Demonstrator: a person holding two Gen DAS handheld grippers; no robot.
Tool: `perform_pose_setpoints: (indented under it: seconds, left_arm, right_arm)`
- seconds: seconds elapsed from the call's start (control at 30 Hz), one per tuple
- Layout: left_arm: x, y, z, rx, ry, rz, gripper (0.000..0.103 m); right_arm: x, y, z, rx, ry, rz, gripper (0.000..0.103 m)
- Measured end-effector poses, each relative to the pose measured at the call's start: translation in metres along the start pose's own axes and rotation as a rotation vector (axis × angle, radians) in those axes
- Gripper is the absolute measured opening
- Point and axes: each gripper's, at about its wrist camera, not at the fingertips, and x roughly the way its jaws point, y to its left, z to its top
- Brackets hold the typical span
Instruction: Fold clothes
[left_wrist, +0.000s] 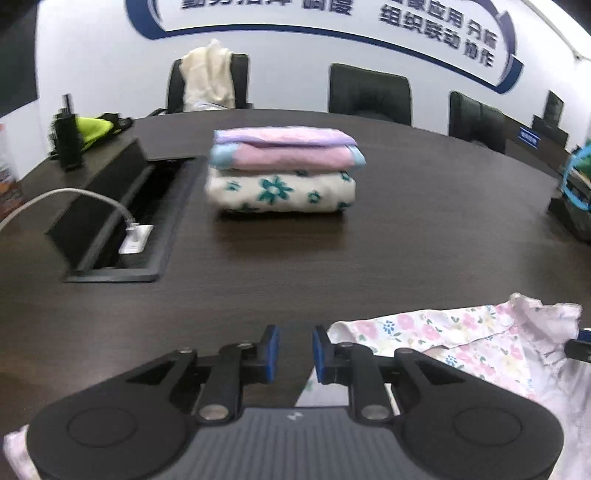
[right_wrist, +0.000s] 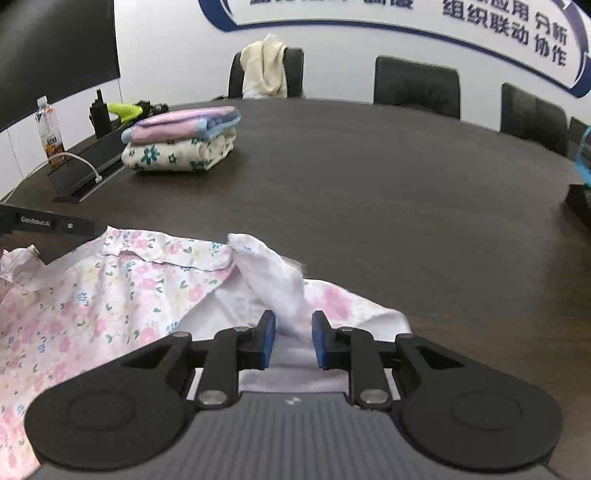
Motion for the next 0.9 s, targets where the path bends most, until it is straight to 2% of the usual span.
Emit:
perform_pose_setpoints:
  seconds: [0.03, 0.07, 0.1, 0.17, 0.2, 0.27, 0.37, 0.47, 0.53, 0.67, 0.77, 0.83, 0.9]
  left_arm:
    - [-0.014, 0.002, 0.000, -0.005, -0.003, -0.010, 0.019]
    - [-0.031, 0.003, -0.002, 0.000, -0.015, -0.038, 0.024]
    - [-0.050, 0.003, -0.008, 0.014, -0.040, -0.072, 0.035]
    - [-0.091, 0.003, -0.024, 0.048, -0.102, -0.136, 0.048]
    - [-0.109, 0.002, -0.035, 0.065, -0.138, -0.158, 0.051]
    - [-0.136, -0.001, -0.062, 0.092, -0.179, -0.190, 0.052]
    - [-0.153, -0.006, -0.106, 0.096, -0.168, -0.237, 0.052]
    - [-0.164, -0.007, -0.149, 0.113, -0.162, -0.289, 0.051]
    - [-0.174, -0.005, -0.170, 0.137, -0.192, -0.314, 0.051]
    - [-0.181, 0.000, -0.199, 0.137, -0.174, -0.384, 0.056]
    - [-0.179, -0.004, -0.211, 0.149, -0.156, -0.392, 0.056]
    - [-0.182, -0.008, -0.219, 0.184, -0.184, -0.406, 0.056]
    - [-0.181, -0.009, -0.221, 0.185, -0.180, -0.403, 0.056]
  right_arm:
    - [-0.014, 0.000, -0.001, -0.010, -0.021, -0.006, 0.023]
    - [-0.028, 0.000, -0.001, -0.020, -0.042, -0.007, 0.025]
    - [-0.046, 0.001, -0.003, -0.030, -0.069, -0.006, 0.027]
    - [-0.080, 0.002, -0.007, -0.043, -0.110, 0.006, 0.041]
    - [-0.098, 0.003, -0.011, -0.049, -0.131, 0.014, 0.043]
    - [-0.127, 0.005, -0.023, -0.061, -0.165, 0.031, 0.045]
    - [-0.160, 0.011, -0.054, -0.041, -0.202, 0.075, 0.045]
    - [-0.179, 0.024, -0.089, -0.063, -0.237, 0.153, 0.046]
    - [-0.188, 0.036, -0.112, -0.095, -0.259, 0.187, 0.050]
    - [-0.206, 0.056, -0.150, -0.159, -0.324, 0.241, 0.068]
    - [-0.215, 0.062, -0.162, -0.165, -0.336, 0.246, 0.068]
    - [-0.220, 0.064, -0.165, -0.158, -0.331, 0.248, 0.068]
    - [-0.221, 0.065, -0.167, -0.157, -0.323, 0.241, 0.068]
